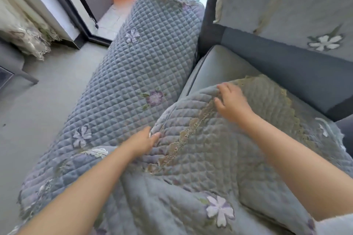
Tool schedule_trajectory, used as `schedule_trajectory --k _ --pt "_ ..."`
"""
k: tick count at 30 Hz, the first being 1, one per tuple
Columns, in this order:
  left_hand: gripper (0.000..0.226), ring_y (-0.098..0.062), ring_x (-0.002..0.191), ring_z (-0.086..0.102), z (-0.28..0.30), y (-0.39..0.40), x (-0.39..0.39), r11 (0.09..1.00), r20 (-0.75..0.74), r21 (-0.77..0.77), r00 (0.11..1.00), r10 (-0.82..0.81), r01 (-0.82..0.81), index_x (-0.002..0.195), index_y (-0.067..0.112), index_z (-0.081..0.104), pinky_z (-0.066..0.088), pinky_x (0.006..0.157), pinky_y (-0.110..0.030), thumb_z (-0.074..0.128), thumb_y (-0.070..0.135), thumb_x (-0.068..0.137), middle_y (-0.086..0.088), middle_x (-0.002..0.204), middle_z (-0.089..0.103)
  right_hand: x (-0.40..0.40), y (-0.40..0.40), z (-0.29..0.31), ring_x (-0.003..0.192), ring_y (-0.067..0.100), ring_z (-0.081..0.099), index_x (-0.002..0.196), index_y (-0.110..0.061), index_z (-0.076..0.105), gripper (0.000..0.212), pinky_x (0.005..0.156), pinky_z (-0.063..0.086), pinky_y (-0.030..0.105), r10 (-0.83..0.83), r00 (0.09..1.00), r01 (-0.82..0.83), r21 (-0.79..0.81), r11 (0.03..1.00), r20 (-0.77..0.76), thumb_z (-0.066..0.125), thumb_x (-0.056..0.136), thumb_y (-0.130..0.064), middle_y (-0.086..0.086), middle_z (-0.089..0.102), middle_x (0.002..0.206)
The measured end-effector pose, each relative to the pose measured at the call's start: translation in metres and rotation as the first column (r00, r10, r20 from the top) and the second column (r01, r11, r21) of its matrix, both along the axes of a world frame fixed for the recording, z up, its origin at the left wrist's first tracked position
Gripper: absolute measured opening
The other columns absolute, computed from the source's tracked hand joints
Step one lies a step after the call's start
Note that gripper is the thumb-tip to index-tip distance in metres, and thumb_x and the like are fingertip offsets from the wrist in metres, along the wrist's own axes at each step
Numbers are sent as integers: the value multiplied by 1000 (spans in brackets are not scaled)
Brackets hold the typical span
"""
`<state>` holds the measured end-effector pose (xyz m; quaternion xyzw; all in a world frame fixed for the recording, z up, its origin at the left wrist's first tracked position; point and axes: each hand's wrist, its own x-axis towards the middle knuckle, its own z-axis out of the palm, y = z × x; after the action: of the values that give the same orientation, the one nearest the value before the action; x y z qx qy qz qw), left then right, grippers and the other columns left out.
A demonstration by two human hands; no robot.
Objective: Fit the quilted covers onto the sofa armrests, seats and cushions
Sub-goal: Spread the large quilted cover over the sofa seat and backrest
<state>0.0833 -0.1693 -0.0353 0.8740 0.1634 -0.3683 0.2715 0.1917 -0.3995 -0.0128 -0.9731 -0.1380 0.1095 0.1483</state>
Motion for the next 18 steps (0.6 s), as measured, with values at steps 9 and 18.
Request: schedule_trajectory --k 9,18 --pt "55 -30 120 46 -46 13 14 983 -2 -176 999 54 -54 131 8 39 39 98 -37 41 47 92 -16 133 46 61 10 2 117 27 49 102 -18 45 23 81 40 30 52 970 -188 -603 775 -236 52 80 -18 7 51 125" --pt "75 -25 137 27 -27 17 31 954 261 -200 926 272 -224 145 13 20 24 112 -41 54 45 86 -10 148 27 20 -4 78 48 22 44 69 -9 42 10 44 30 21 104 753 -213 91 973 650 40 61 -12 13 51 56"
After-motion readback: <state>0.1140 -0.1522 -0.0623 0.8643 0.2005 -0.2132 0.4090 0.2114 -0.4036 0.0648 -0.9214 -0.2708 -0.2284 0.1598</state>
